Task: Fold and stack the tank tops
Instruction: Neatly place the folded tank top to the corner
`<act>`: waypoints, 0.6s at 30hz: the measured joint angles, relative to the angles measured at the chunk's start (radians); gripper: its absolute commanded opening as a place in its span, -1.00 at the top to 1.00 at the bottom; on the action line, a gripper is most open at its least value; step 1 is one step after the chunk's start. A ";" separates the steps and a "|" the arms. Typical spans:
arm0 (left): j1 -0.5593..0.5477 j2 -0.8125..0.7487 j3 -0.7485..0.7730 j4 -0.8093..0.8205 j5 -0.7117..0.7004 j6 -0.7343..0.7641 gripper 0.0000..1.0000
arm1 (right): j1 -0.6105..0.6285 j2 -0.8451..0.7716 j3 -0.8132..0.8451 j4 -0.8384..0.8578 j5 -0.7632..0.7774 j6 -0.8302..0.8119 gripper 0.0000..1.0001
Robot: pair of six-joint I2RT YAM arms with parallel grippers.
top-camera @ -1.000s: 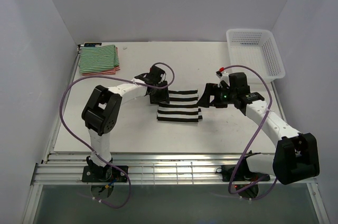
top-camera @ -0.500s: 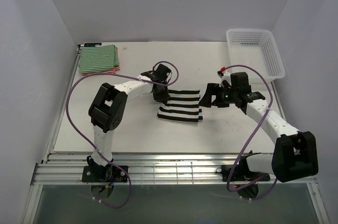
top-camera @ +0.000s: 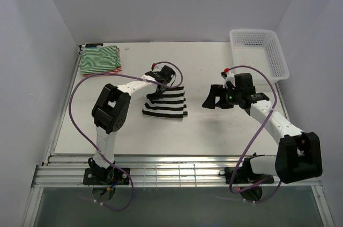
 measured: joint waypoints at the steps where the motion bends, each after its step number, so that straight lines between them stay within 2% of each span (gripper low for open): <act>1: 0.007 0.000 0.003 -0.015 -0.042 0.024 1.00 | -0.001 0.004 0.000 0.000 0.000 -0.001 -0.80; 7: 0.064 0.000 0.052 -0.026 -0.190 0.145 1.00 | -0.013 0.034 0.000 0.000 0.000 -0.007 -0.80; 18: 0.264 -0.011 0.142 0.138 -0.210 0.422 1.00 | -0.037 0.109 0.001 0.000 -0.006 -0.020 -0.80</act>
